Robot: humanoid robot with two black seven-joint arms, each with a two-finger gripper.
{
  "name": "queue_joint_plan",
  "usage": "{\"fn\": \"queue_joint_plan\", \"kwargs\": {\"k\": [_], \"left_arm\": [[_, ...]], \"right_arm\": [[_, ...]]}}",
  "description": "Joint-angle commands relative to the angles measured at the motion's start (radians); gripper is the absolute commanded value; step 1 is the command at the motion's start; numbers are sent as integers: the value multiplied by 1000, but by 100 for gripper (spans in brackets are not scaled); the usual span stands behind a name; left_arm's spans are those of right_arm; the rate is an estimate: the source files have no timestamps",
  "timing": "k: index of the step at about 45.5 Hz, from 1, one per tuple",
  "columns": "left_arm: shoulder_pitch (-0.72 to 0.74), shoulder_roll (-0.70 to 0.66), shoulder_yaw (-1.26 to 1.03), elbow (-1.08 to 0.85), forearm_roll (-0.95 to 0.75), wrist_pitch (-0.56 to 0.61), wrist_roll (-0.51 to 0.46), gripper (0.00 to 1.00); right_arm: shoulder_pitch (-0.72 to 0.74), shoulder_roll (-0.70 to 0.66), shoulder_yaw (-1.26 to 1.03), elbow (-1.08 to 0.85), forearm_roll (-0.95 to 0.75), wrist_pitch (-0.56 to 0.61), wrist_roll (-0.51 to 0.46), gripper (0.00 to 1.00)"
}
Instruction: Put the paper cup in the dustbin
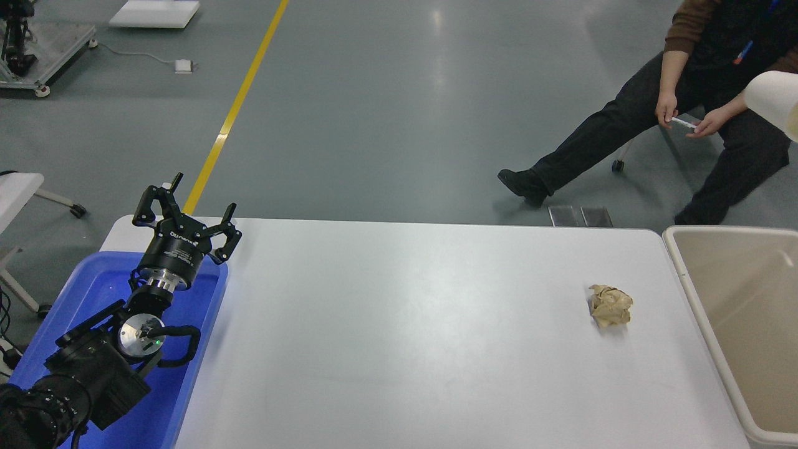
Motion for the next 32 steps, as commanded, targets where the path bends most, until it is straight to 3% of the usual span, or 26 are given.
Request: {"fn": "queue_joint_plan", "kwargs": {"k": [1,9,20,32], "left_arm": [[0,0,0,1,0,0,0,100],[0,0,0,1,0,0,0,100],[0,0,0,1,-1,2,0,100],[0,0,0,1,0,2,0,100]], "right_arm": [[-261,-72,-2,-95,263,-51,42,0],[-499,-45,-2,-95,457,-175,85,0],[-749,90,2,-118,661,-335,106,0],[-987,368,38,-408,885,-373,105,0]]}}
